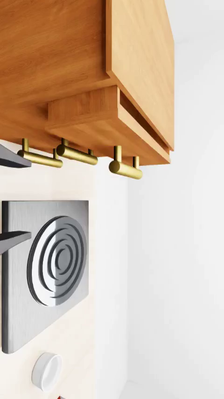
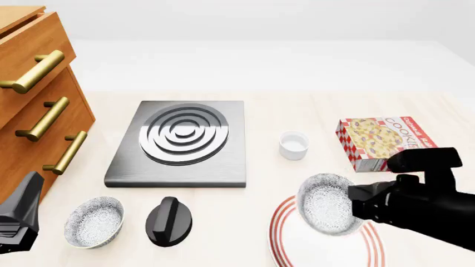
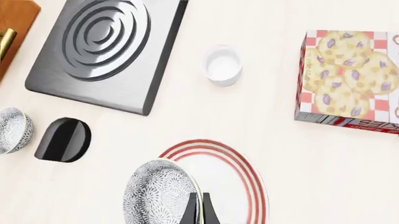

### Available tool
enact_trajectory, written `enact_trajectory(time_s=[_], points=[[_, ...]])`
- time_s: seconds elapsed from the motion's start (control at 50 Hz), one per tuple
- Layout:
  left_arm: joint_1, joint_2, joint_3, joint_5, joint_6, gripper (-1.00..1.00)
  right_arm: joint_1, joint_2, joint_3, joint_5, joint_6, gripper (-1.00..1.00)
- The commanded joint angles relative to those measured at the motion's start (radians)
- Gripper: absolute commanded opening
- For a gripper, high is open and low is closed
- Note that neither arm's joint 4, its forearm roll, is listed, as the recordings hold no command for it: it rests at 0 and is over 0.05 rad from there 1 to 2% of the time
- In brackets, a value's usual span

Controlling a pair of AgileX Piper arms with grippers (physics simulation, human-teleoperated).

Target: Pick the akita bowl between the plate and the ramekin and place it on the plate.

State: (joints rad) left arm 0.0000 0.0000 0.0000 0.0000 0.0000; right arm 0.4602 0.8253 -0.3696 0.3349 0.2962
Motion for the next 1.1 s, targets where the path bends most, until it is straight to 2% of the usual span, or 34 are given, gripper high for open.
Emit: enact_trajectory(time_s=[0.02,0.14,0.38,0.82,0.84,0.92,0.94,1.1], points=[[0.000,0.000,0.000,0.000,0.000,1.00,0.031,0.064,0.057,-0.081,0.043,-1.00],[0.000,0.000,0.000,0.000,0.000,1.00,0.046,0.131,0.087,-0.144,0.076,-1.00],[0.000,0.000,0.000,0.000,0.000,1.00,0.063,0.170,0.099,-0.177,0.107,-1.00],[0.000,0.000,0.000,0.000,0.000,1.00,0.049,0.165,0.103,-0.173,0.109,-1.00],[0.000,0.000,0.000,0.000,0.000,1.00,0.048,0.159,0.099,-0.164,0.110,1.00],[0.000,0.000,0.000,0.000,0.000,1.00,0.037,0.147,0.092,-0.153,0.098,1.00],[0.000,0.000,0.000,0.000,0.000,1.00,0.004,0.115,0.080,-0.124,0.058,1.00],[0.000,0.000,0.000,0.000,0.000,1.00,-0.029,0.063,0.038,-0.050,0.043,1.00]])
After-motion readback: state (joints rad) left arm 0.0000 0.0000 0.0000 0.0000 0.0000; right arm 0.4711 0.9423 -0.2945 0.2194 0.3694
